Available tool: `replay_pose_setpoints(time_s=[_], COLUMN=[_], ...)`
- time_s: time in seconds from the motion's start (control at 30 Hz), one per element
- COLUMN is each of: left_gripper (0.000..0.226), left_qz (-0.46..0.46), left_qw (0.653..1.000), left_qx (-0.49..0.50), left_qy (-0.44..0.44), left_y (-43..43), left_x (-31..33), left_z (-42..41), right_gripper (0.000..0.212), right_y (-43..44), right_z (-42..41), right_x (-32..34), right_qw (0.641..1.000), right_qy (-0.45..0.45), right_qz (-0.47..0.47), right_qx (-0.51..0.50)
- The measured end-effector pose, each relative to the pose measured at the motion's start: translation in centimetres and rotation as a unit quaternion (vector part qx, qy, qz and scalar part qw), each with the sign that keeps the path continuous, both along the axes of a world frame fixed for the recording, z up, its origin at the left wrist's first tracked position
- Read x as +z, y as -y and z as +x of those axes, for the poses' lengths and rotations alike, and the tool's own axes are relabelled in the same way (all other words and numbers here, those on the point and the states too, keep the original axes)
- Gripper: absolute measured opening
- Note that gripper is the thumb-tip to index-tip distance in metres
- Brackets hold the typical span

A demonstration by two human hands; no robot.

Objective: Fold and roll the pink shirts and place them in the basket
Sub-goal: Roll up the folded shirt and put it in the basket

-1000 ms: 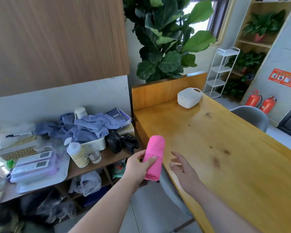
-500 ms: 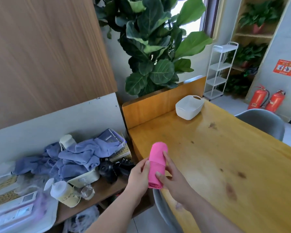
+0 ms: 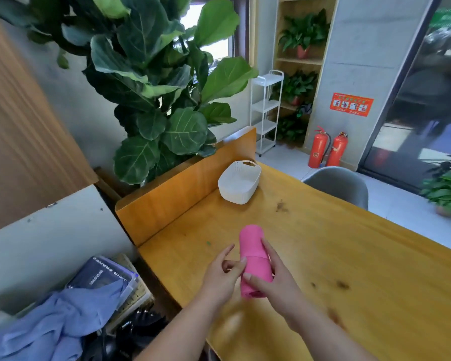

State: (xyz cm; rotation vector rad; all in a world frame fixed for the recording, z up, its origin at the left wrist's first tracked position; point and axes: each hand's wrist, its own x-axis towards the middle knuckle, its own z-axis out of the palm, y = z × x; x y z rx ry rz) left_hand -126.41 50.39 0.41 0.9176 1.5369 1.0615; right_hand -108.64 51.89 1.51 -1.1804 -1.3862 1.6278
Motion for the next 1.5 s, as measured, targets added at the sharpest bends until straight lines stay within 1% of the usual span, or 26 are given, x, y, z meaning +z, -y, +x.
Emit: replay_pose_setpoints(time_s=[0.1, 0.2, 0.27, 0.5, 0.67, 0.83, 0.97, 1.07, 1.13, 1.2, 1.3, 1.4, 1.5], left_gripper=[0.065, 0.062, 0.061, 0.069, 0.072, 0.077, 0.078, 0.072, 0.071, 0.075, 0.078, 0.075, 0.08], left_qz=[-0.003, 0.005, 0.005, 0.003, 0.019, 0.033, 0.005, -0.039, -0.055, -0.048, -0.032, -0.01, 0.016], left_qw=[0.999, 0.993, 0.99, 0.97, 0.931, 0.894, 0.873, 0.87, 0.871, 0.869, 0.856, 0.856, 0.858], left_qx=[-0.038, -0.071, -0.08, -0.143, -0.186, -0.228, -0.231, -0.22, -0.228, -0.252, -0.287, -0.305, -0.334], left_qy=[-0.029, -0.091, -0.113, -0.194, -0.312, -0.384, -0.429, -0.44, -0.432, -0.424, -0.428, -0.416, -0.39], left_y=[-4.4, -8.9, -11.6, -20.1, -25.5, -30.9, -35.4, -38.5, -40.0, -41.0, -41.2, -40.0, -38.0], left_x=[0.2, 1.0, 1.1, -1.0, -1.5, -1.1, -1.5, -2.0, -2.6, -3.4, -4.1, -4.6, -5.6], left_z=[-1.4, -3.5, -4.8, -8.7, -10.8, -12.5, -13.2, -13.1, -13.3, -13.6, -13.2, -12.2, -11.3], right_gripper=[0.094, 0.089, 0.089, 0.09, 0.092, 0.091, 0.091, 0.09, 0.09, 0.09, 0.092, 0.093, 0.092], right_y=[-3.2, -6.3, -8.2, -12.8, -15.7, -19.3, -21.8, -23.1, -23.8, -24.3, -25.0, -25.7, -26.2], right_z=[-0.7, -1.8, -2.6, -5.0, -6.2, -7.4, -8.3, -8.5, -8.5, -8.5, -8.5, -8.6, -8.8], right_x=[0.2, 0.6, 0.7, 0.6, 0.4, 0.1, -0.1, -0.2, -0.1, -0.1, -0.1, -0.2, -0.2], right_qw=[0.998, 0.997, 0.995, 0.988, 0.983, 0.98, 0.977, 0.976, 0.975, 0.974, 0.972, 0.968, 0.966], right_qy=[-0.001, 0.017, 0.033, 0.07, 0.088, 0.098, 0.108, 0.105, 0.103, 0.101, 0.101, 0.101, 0.085], right_qz=[-0.015, -0.023, -0.025, -0.033, -0.028, -0.034, -0.04, -0.051, -0.054, -0.056, -0.047, -0.035, -0.036], right_qx=[-0.054, -0.078, -0.092, -0.135, -0.156, -0.168, -0.177, -0.184, -0.188, -0.193, -0.208, -0.226, -0.242])
